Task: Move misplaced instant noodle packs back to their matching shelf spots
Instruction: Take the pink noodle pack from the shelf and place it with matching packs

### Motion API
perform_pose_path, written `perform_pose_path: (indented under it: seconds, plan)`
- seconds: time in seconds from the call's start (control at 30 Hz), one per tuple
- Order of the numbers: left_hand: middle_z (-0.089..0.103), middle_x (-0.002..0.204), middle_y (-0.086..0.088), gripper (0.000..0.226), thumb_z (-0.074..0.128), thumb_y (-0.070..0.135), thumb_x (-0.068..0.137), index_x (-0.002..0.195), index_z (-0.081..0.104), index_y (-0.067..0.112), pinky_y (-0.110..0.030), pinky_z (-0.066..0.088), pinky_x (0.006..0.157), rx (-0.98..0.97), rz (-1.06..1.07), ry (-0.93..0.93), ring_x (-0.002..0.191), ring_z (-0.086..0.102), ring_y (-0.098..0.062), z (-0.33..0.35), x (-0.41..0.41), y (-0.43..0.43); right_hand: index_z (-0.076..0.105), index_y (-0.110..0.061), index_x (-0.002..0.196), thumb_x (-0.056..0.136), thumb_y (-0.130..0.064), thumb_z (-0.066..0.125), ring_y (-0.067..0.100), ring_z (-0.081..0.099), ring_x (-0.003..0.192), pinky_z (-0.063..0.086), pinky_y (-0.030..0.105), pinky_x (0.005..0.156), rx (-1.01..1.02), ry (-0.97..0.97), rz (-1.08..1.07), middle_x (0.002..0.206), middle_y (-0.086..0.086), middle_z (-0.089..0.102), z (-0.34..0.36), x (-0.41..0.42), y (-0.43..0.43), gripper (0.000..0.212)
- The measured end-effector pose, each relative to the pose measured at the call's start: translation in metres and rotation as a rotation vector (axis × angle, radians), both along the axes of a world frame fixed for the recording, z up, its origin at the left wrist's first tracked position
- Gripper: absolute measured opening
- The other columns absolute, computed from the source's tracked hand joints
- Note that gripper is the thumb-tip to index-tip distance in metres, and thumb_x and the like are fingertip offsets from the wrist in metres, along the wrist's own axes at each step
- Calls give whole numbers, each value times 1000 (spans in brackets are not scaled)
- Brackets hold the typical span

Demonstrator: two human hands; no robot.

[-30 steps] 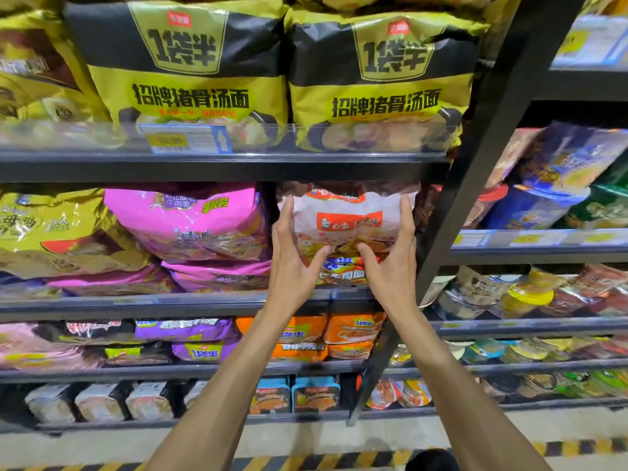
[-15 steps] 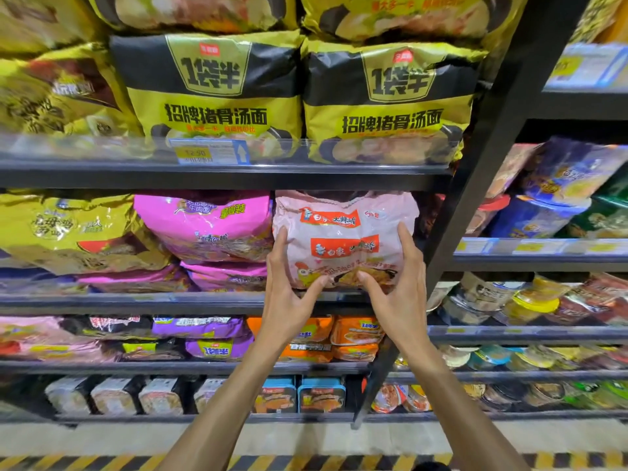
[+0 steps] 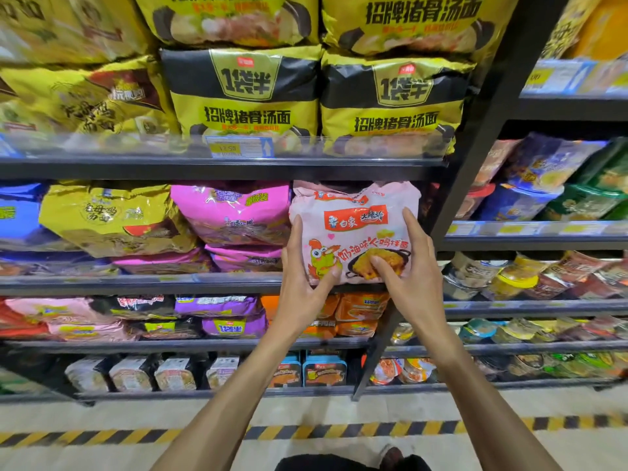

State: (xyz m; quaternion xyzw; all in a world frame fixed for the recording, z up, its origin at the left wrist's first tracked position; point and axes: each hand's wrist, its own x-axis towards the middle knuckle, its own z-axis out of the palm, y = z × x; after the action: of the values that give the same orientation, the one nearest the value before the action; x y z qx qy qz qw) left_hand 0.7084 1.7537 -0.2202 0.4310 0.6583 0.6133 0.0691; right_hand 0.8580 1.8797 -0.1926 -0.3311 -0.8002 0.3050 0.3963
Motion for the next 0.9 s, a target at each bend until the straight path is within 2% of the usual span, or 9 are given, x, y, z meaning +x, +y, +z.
perform_pose_path:
  seconds: [0.2, 0.27, 0.37, 0.47, 0.57, 0.63, 0.73, 0.83, 0.9]
  plan:
    - [16, 150, 47, 92, 71, 28, 92, 163, 10, 32, -20, 32, 115, -46, -67, -77, 147, 23, 7, 2, 14, -31, 20, -55, 150, 90, -34, 73, -3, 45, 125, 44, 29, 104, -55, 10, 0, 138, -19, 38, 5, 22, -43, 83]
    - [22, 146, 43, 91, 72, 25, 94, 163, 13, 26, -7, 33, 107, -63, -79, -94, 141, 27, 18, 7, 18, -43, 21, -54, 151, 90, -36, 73, 3, 46, 131, 47, 36, 106, -62, 15, -7, 143, -13, 40, 9, 27, -56, 82]
    - [29, 142, 32, 88, 73, 19, 93, 162, 18, 24, 0, 36, 99, -65, -69, -97, 131, 32, 27, 24, 21, -60, 25, -54, 150, 87, -50, 70, 11, 47, 135, 50, 49, 104, -116, 74, 17, 150, -12, 41, 22, 29, -69, 78]
    - [29, 141, 38, 90, 76, 21, 92, 162, 20, 31, -8, 39, 102, -60, -42, -101, 132, 34, 23, 41, 24, -77, 28, -51, 150, 87, -50, 69, 12, 49, 136, 50, 52, 103, -176, 138, 54, 150, -14, 44, 36, 30, -84, 76]
    - [28, 137, 48, 94, 78, 20, 89, 161, 19, 33, -3, 36, 101, -43, -13, -85, 131, 32, 24, 54, 27, -98, 31, -49, 150, 89, -36, 72, 11, 45, 139, 50, 51, 104, -173, 166, 91, 151, -20, 42, 50, 33, -100, 75]
    - [26, 141, 50, 95, 79, 20, 89, 160, 18, 38, -17, 43, 107, 5, -1, -125, 137, 35, 17, 60, 30, -113, 29, -54, 149, 85, -37, 72, 15, 38, 143, 49, 50, 105, -122, 123, 137, 143, -36, 36, 61, 36, -112, 79]
    - [20, 163, 27, 94, 77, 20, 90, 158, 18, 46, -44, 47, 113, 85, 28, -153, 148, 35, -5, 69, 35, -138, 23, -62, 146, 85, -25, 76, 10, 29, 143, 45, 48, 109, -25, 44, 223, 133, -52, 25, 77, 39, -131, 88]
    - [19, 166, 20, 91, 76, 19, 90, 155, 21, 51, -52, 45, 114, 127, 79, -145, 151, 34, -14, 79, 39, -160, 23, -58, 149, 87, -20, 77, 9, 19, 151, 34, 55, 116, -76, 59, 338, 152, -38, 23, 91, 42, -146, 90]
    - [21, 165, 21, 90, 75, 14, 92, 156, 22, 50, -55, 43, 114, 146, 97, -124, 152, 32, -17, 88, 41, -178, 22, -51, 152, 90, -14, 75, 1, 30, 145, 42, 40, 113, -100, 84, 417, 153, -40, 20, 95, 41, -155, 90]
